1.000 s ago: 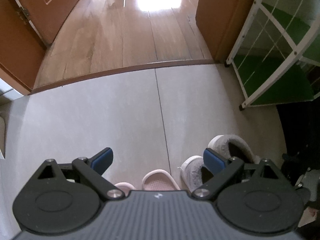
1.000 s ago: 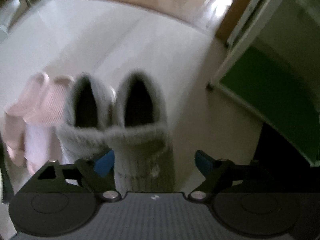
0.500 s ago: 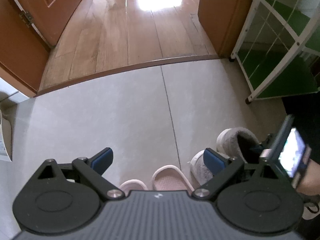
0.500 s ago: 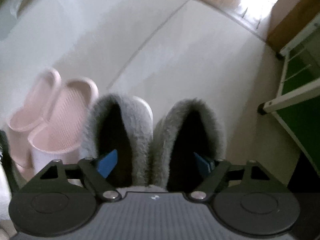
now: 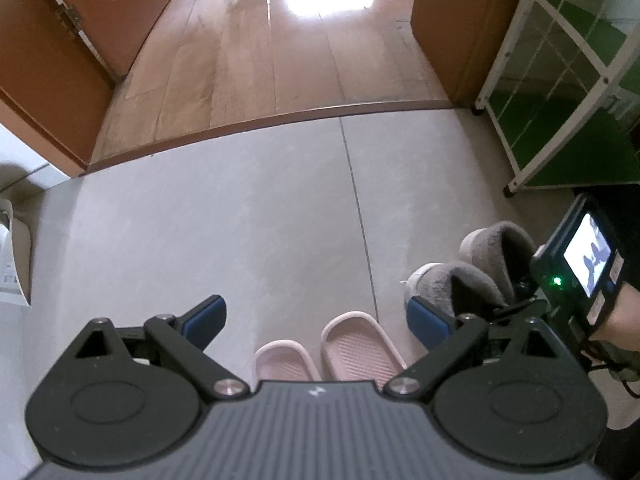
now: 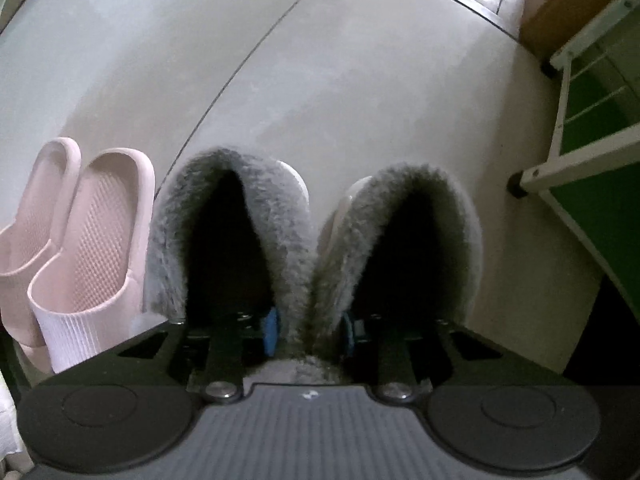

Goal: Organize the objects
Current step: 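Grasp both grey fuzzy slippers together by their heels with the right tool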

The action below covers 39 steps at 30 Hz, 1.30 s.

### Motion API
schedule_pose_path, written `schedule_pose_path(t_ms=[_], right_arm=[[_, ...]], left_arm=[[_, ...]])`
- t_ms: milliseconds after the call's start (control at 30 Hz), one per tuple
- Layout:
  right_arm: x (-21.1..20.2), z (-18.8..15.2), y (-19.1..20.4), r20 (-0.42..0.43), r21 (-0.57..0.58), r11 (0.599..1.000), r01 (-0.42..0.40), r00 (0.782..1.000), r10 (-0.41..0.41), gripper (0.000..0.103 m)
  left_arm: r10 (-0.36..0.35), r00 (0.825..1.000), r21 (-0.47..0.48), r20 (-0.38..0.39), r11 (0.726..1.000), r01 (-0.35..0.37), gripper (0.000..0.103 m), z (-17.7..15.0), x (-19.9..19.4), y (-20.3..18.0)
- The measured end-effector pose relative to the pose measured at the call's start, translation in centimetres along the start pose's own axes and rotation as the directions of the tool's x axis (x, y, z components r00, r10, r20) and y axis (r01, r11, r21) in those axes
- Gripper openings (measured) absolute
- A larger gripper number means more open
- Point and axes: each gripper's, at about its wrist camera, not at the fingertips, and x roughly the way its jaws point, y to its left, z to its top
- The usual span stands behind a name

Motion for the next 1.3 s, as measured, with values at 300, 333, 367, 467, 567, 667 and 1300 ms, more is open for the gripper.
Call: schedule_pose_path(t_ms=[300, 333, 367, 467, 567, 667, 1300], right_arm=[[2.5, -0.5, -0.7, -0.045, 0.143, 0.990, -0.009, 0.999, 0.016, 0.036], [2.5, -0.6, -0.6, -0.036, 0.137, 0.991, -0.007, 0.999, 0.012, 0.035], [2.4, -0.7, -0.4, -0.034, 0.127, 0.992, -0.005, 0.999, 0.009, 0.032], [2.0, -0.9, -0.5, -0.031, 0.119, 0.993, -0.009, 0.999, 0.013, 0.029], [1.1, -1.1, -0.4, -0.025, 0.090, 0.996, -0.014, 1.000, 0.017, 0.027], [0.1, -1.3, -0.5, -0.023, 0.066, 0.998, -0.013, 1.000, 0.014, 0.026], [-7.6, -1.7, -2.0, -0.005, -0.029, 0.999, -0.022, 1.000, 0.022, 0.024]], left_arm=[[0.007, 1.000, -0.007, -0.011, 1.000, -0.007, 0.096, -0.4, 0.1, 0.5], [0.007, 1.000, -0.011, -0.013, 1.000, -0.007, 0.096, -0.3, 0.2, 0.5], [0.008, 1.000, -0.015, -0.015, 1.000, -0.008, 0.096, -0.3, 0.3, 0.5], [0.009, 1.000, -0.023, -0.020, 1.000, -0.009, 0.096, -0.2, 0.4, 0.6], [0.007, 1.000, -0.020, -0.016, 1.000, -0.007, 0.096, -0.1, 0.2, 0.5], [0.007, 1.000, -0.016, -0.014, 1.000, -0.007, 0.096, -0.4, 0.1, 0.6], [0.016, 1.000, 0.024, -0.013, 1.000, -0.016, 0.096, 0.0, -0.1, -0.4]])
